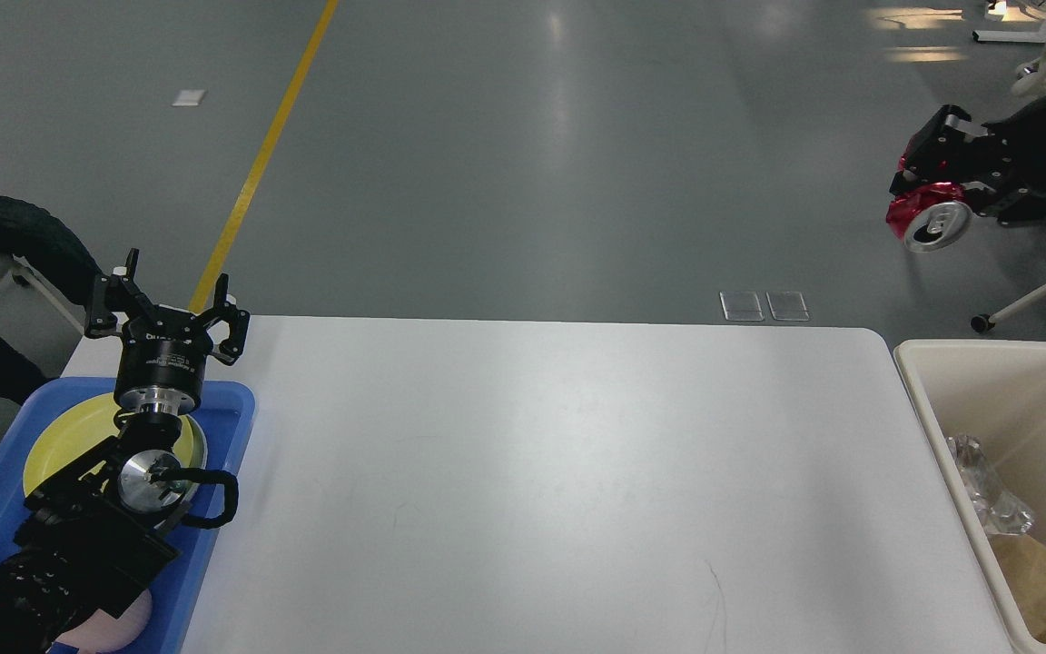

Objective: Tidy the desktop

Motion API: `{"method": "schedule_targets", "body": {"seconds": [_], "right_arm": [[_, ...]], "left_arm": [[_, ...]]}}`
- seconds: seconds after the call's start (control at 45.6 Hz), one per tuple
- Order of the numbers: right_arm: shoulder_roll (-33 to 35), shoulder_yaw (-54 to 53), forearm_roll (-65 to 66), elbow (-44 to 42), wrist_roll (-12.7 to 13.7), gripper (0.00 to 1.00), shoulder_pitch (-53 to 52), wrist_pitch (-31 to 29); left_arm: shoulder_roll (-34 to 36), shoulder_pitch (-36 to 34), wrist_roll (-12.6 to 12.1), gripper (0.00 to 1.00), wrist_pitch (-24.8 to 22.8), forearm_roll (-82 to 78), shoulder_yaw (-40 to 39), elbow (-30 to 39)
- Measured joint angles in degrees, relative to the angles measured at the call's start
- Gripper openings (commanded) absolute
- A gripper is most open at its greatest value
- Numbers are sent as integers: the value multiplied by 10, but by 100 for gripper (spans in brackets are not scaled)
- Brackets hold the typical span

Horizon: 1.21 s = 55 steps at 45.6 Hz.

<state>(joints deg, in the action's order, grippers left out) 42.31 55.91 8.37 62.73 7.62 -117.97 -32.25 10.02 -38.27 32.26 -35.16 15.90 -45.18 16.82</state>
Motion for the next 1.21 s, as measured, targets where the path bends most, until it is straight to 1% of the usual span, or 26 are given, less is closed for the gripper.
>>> {"method": "schedule_targets", "body": {"seconds": [0.088,0.285,0.395,0.417,0.439,0.505,0.614,0.68,0.702,0.834,0.965,1.075,1.207], "right_arm": [[1,18,0,-31,0,0,34,28],[22,23,-2,-95,0,0,171,135],[35,16,-3,-123,0,0,226,163],[37,15,-3,-130,0,4,235,166],[38,14,-3,-137,0,11,245,169],[41,13,-3,-165,0,42,281,174],[39,1,-4,-216,0,80,340,178],[36,-18,-4,-245,-1,98,379,179],[35,-26,-4,-254,-1,100,392,180],[29,-82,-2,-312,-1,100,471,199],[7,-109,-2,-364,-1,100,530,212],[-10,-114,-2,-393,-2,100,553,214],[-17,-137,-2,-405,-7,100,559,216]], "left_arm": [[0,0,0,96,0,0,0,0],[0,0,0,96,0,0,0,0],[0,0,0,96,0,0,0,0],[0,0,0,96,0,0,0,0],[0,0,0,96,0,0,0,0],[0,0,0,96,0,0,0,0],[0,0,0,96,0,0,0,0],[0,0,0,96,0,0,0,0],[0,0,0,96,0,0,0,0],[0,0,0,96,0,0,0,0],[0,0,0,96,0,0,0,0],[0,0,0,96,0,0,0,0],[0,0,0,96,0,0,0,0]]}}
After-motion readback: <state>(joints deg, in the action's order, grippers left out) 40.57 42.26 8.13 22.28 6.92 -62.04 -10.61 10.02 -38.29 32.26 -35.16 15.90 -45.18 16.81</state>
